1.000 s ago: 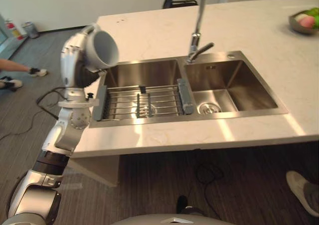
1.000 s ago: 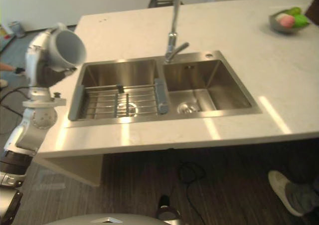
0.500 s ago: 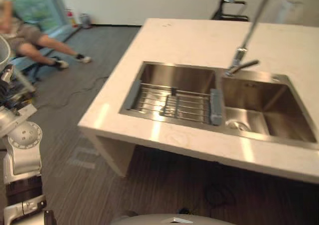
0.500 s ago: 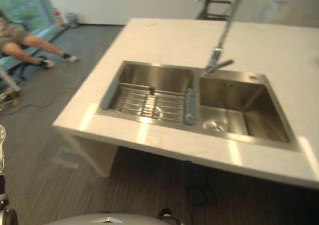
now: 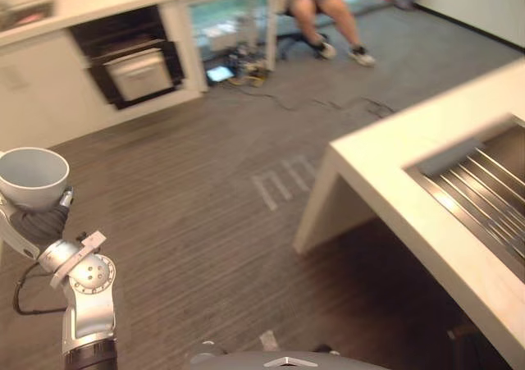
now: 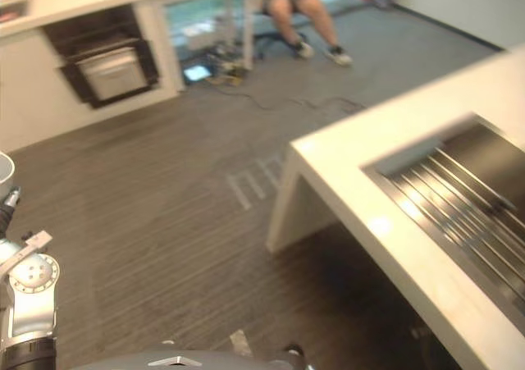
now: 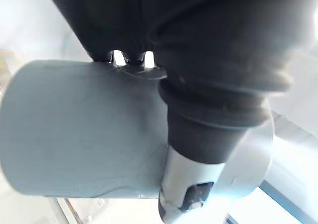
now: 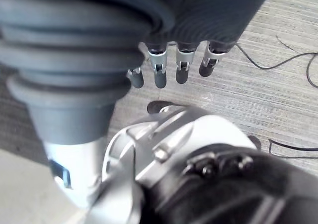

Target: Walk over to the sink, pick up the cup, carry it to the dishwasher, place the cup inside the dishwasher, then close the dishwasher door

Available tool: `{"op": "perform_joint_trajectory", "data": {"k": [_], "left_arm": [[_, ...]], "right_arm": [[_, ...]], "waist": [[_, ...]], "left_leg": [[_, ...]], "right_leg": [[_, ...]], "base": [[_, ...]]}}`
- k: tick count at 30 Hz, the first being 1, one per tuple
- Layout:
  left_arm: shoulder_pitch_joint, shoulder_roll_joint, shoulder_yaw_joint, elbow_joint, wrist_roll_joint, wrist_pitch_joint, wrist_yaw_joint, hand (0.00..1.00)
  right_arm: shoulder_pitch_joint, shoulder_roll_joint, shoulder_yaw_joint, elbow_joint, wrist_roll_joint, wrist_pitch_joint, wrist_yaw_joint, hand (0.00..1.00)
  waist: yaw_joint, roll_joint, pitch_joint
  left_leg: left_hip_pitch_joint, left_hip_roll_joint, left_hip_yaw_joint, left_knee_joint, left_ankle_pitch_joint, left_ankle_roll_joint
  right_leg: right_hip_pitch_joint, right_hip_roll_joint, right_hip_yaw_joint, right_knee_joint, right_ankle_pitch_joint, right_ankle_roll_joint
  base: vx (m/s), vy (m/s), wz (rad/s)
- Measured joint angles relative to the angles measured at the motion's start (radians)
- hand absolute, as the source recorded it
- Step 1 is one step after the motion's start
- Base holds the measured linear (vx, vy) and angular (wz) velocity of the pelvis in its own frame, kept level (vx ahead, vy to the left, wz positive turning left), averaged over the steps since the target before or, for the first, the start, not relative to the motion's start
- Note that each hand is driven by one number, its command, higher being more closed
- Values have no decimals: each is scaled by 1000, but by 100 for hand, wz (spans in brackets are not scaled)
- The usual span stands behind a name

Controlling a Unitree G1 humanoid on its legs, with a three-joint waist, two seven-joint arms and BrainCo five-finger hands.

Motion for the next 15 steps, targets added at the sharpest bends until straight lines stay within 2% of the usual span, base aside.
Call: {"op": "perform_joint_trajectory", "data": {"k": [1,2,3,4,6,7,8,9,10,11,12,13,14,15], "left_arm": [[12,11,-4,-32,1,-4,-12,100],[27,25,-2,-41,0,-7,-19,100],[55,45,-7,-59,-16,-18,-55,100],[65,47,-7,-66,-32,-20,-78,100],[87,59,7,-81,-71,-23,-115,100],[100,70,13,-81,-80,-38,-131,100],[108,73,7,-81,-84,-51,-139,100],[122,72,-11,-81,-96,-78,-150,100],[132,73,-43,-78,-98,-103,-152,100],[123,76,-84,-58,-103,-150,-151,100],[99,76,-124,-28,-119,-190,-150,100],[87,76,-144,-9,-123,-205,-149,100],[75,76,-180,15,-130,-218,-148,100],[73,76,-217,28,-147,-226,-150,100]], "right_arm": [[8,23,-31,5,0,-13,0,0],[6,33,-34,7,0,-14,-3,0],[3,24,-34,-5,2,-29,-18,0],[5,19,-35,-4,9,-30,-40,0],[0,23,-38,-6,43,-31,-72,0],[-7,29,-58,-7,74,-29,-90,0],[-7,32,-70,-7,86,-30,-95,0],[-5,35,-96,-9,91,-32,-98,0],[-4,35,-120,-16,99,-33,-98,0],[-6,45,-153,-33,106,-36,-98,0],[-7,61,-158,-37,109,-42,-95,0],[-7,66,-162,-38,107,-44,-92,0],[-8,74,-162,-37,105,-50,-89,0],[-10,86,-156,-39,82,-55,-84,0]], "waist": [[-5,-29,-16],[-6,-39,-14],[-12,-23,-5],[1,-20,-8],[10,-11,-4],[16,-16,-2],[25,-10,1],[36,-1,3],[32,18,8],[23,38,12],[20,39,18],[18,35,19],[5,26,24],[-9,0,25]], "left_leg": [[56,-52,24,-152,17,6],[85,-56,88,-174,19,-10],[84,-69,125,-170,52,-5],[75,-89,103,-173,54,9],[42,-115,54,-171,60,32],[26,-127,18,-175,68,47],[22,-134,0,-184,73,52],[21,-146,-29,-205,83,61],[20,-148,-71,-224,91,67],[11,-142,-138,-241,111,62],[13,-147,-200,-265,136,58],[14,-151,-226,-273,139,64],[17,-157,-256,-274,144,58],[33,-163,-268,-274,149,54]], "right_leg": [[42,-39,-82,-9,29,17],[54,-63,-115,-12,43,44],[79,-88,-170,11,60,40],[86,-96,-179,1,85,21],[94,-100,-177,-25,122,10],[102,-106,-169,-23,158,9],[97,-116,-148,-4,163,1],[81,-141,-83,56,167,-25],[49,-159,21,137,154,-73],[9,-109,216,160,11,-18],[-17,-36,399,156,-83,12],[-30,-5,487,152,-108,20],[-46,53,629,151,-148,47],[-42,82,693,153,-166,70]], "base": [[-101,296,152],[-83,310,186],[-31,199,123],[-33,207,112],[-43,190,85],[-41,198,90],[-5,221,74],[-8,261,76],[-33,299,125],[-101,243,166],[-112,140,158],[-126,43,152],[-106,-24,146],[-94,-51,141]]}}
